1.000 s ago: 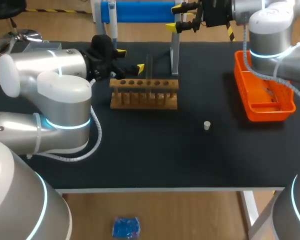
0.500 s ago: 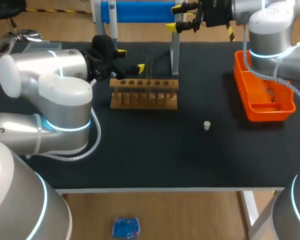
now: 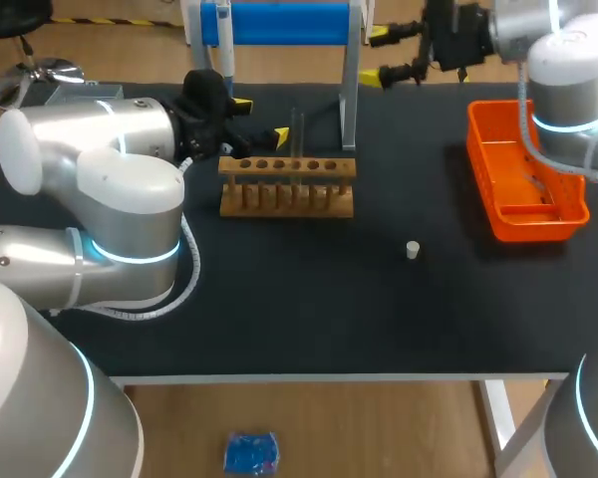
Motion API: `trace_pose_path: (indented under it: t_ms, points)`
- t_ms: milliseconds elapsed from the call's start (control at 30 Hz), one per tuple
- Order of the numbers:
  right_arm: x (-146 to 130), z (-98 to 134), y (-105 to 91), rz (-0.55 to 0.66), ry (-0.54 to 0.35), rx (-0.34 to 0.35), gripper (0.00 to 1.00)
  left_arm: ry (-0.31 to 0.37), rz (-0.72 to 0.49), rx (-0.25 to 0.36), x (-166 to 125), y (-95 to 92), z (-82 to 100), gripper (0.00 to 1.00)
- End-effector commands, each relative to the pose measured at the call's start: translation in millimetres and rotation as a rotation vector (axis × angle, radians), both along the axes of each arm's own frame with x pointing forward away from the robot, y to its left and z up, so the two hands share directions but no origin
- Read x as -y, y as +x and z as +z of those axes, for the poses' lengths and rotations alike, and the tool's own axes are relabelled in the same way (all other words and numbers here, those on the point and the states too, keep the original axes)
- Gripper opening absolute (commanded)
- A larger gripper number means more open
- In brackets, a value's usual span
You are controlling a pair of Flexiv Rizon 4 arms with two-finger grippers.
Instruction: Invert the test tube, pick up the pipette, mount the tip to pipette, aspirate from beaker and dispense into the tube, eject the tip, return the pipette, and cap with the stopper.
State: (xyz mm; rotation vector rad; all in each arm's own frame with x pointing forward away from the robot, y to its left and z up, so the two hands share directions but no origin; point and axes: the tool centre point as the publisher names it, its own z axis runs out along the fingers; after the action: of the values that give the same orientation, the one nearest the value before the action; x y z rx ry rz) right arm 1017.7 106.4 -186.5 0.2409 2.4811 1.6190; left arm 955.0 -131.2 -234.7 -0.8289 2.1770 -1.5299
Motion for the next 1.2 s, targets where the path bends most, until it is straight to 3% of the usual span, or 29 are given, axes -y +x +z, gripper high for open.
trace_pose_path:
  t_ms: [33,333,567,867,1200]
  points:
    - [52.2,2.6,-53.6,-0.004,-0.012,0.008,1.0,-0.003,0.002,0.003,1.2,0.8,-1.8,1.0]
    - [117.1,-34.6,-108.4,-0.042,-0.01,-0.008,1.0,-0.003,0.002,0.003,1.2,0.8,-1.8,1.0]
    - [146.0,-70.9,-143.7,-0.085,0.016,-0.03,1.0,-0.003,0.002,0.003,1.2,0.8,-1.8,1.0]
    - [145.3,-101.9,-184.4,-0.045,-0.033,0.004,1.0,-0.003,0.002,0.003,1.2,0.8,-1.8,1.0]
    - [126.2,-149.8,-204.7,-0.031,-0.069,-0.056,1.0,-0.003,0.002,0.003,1.2,0.8,-1.8,1.0]
